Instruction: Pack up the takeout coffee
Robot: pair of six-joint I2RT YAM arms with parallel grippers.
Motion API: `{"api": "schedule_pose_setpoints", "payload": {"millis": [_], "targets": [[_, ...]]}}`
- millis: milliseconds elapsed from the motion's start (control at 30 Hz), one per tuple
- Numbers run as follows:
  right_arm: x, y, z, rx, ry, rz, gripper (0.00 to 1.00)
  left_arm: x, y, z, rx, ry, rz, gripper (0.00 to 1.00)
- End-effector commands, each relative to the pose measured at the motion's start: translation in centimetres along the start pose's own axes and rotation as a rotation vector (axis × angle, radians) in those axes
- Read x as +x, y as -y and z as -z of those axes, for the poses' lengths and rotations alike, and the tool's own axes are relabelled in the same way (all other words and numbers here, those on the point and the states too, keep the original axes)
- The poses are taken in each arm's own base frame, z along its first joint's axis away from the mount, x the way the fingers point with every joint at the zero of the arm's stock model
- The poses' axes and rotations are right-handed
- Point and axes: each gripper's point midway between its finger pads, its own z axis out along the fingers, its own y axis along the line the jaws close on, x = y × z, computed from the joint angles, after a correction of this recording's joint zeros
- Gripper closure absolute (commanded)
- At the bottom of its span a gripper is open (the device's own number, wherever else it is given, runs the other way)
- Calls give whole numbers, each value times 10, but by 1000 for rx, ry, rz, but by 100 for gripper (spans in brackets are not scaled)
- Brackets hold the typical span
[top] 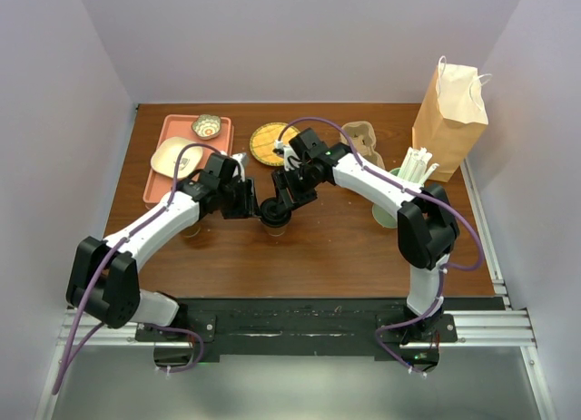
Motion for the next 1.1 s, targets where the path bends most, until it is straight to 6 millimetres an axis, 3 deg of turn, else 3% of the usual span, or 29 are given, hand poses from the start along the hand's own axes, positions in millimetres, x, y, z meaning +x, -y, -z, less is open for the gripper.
{"api": "schedule_pose_setpoints", "payload": {"millis": [0,267,467,600,867,1067], "targets": [[-9,-8,-1,-33,13,9,43,-3,-2,-7,-9,2,1,50],[-9,-3,-8,-19,8,11,53,-5,-2,-8,-10,-4,5,51],[1,6,-13,19,-21,9,59,-28,10,6,1,35,-6,47],[1,8,-14,19,-20,3,61,-30,10,4,3,34,-6,47],[8,16,-20,42,-44,-7,62,-22,-12,-15,-84,-8,5,51],[23,32,-28,69,-66,-42,64,-1,-35,-21,-184,-47,53,53]]}}
